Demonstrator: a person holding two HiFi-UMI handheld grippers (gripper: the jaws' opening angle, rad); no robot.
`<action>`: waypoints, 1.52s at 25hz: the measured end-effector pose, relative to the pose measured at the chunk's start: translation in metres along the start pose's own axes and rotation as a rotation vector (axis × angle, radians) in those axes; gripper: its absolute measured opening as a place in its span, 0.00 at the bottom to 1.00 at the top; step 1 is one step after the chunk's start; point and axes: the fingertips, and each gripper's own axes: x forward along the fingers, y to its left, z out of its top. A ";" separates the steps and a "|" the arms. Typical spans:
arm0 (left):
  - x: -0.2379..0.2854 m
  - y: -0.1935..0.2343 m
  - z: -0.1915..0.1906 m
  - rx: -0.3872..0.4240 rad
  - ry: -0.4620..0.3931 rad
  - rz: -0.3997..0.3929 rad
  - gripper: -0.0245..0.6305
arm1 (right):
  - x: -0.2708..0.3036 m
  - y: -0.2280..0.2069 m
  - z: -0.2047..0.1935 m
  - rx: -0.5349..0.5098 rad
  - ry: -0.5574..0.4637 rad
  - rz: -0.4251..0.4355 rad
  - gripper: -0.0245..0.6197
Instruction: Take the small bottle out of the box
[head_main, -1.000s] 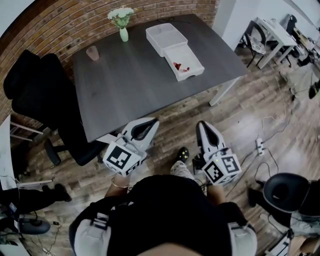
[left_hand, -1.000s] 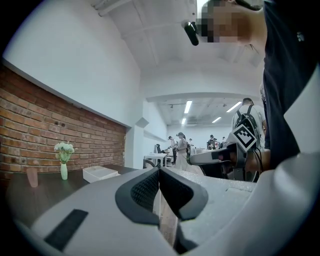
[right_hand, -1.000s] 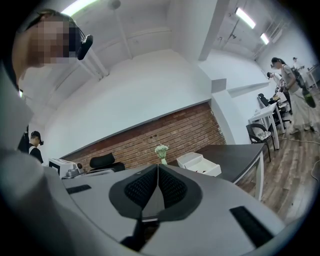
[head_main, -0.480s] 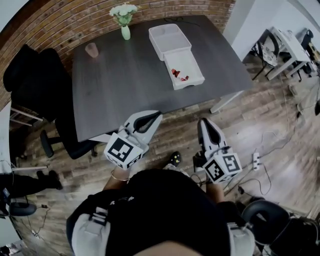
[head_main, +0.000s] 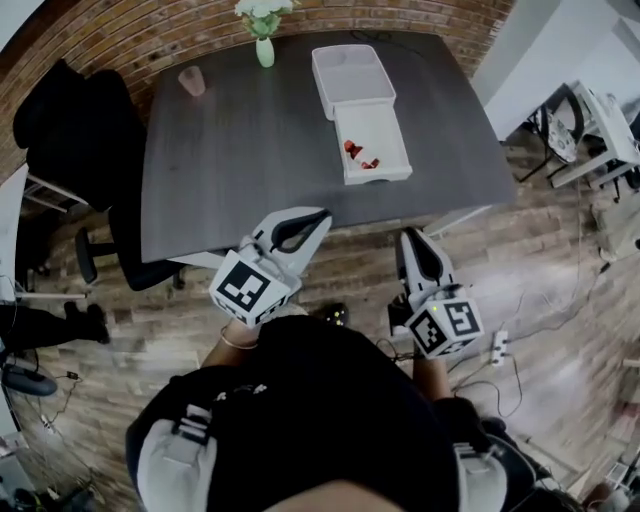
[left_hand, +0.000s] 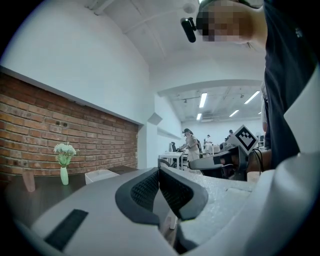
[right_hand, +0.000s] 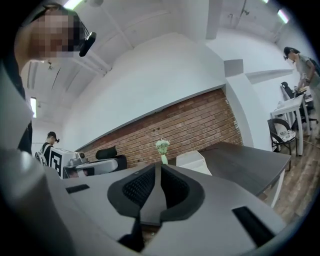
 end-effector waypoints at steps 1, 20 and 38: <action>0.000 0.002 -0.001 -0.001 0.005 0.009 0.04 | 0.005 -0.003 -0.001 -0.006 0.010 0.009 0.10; 0.029 0.105 0.001 -0.039 -0.026 0.179 0.04 | 0.144 -0.054 -0.017 -0.201 0.261 0.096 0.16; 0.014 0.182 -0.021 -0.098 -0.013 0.351 0.04 | 0.254 -0.108 -0.129 -0.531 0.767 0.190 0.35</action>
